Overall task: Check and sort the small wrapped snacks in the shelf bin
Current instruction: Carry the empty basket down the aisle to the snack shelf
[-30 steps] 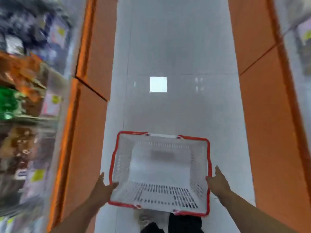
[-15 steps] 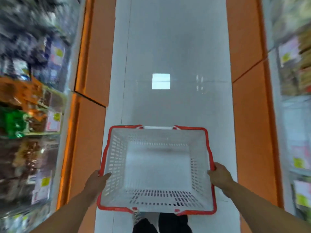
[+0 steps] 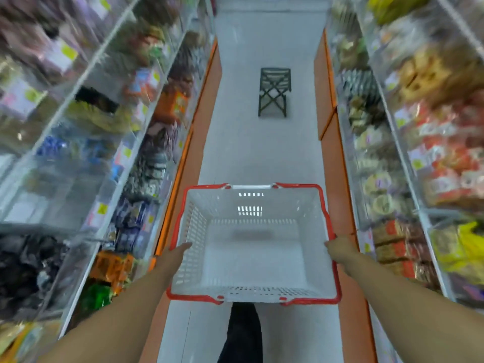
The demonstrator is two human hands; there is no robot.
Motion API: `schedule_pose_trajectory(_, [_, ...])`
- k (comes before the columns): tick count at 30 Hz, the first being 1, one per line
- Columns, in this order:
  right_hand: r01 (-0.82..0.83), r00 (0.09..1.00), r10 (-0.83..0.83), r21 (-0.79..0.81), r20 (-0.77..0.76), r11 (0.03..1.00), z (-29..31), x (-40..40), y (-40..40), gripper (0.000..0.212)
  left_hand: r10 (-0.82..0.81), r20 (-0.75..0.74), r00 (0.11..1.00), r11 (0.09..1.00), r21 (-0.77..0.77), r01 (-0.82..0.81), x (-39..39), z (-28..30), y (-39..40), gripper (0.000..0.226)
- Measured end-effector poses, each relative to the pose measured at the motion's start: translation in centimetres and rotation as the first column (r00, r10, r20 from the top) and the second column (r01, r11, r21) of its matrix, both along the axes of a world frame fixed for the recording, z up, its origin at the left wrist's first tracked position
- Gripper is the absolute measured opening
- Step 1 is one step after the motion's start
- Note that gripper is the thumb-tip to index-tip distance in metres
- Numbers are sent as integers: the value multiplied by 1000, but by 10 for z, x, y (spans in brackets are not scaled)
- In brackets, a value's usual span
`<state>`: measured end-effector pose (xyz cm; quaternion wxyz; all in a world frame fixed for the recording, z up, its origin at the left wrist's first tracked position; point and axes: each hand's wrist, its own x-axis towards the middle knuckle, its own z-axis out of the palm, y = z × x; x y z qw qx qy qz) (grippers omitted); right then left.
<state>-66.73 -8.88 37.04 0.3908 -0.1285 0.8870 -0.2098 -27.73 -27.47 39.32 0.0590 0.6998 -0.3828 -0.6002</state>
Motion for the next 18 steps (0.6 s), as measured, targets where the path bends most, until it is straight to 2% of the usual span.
schedule_pose_trajectory(3, [15,998,-12,41,-68,999,24,-35,-72,17,23,-51,998,1000,16,-22,-39,14,-65,65])
schedule_pose_trajectory(7, [-16,998,23,118,-59,993,52,-84,-169,24,17,-29,999,998,53,-16,-91,34,-150,66])
schedule_pose_trajectory(12, [-61,998,60,16,19,998,67,-157,-274,21,34,33,999,999,39,-35,-158,47,-255,49])
schedule_pose_trajectory(18, [-91,990,96,-56,105,994,64,-270,-401,17,105,12,994,993,45,-106,-255,58,-364,59])
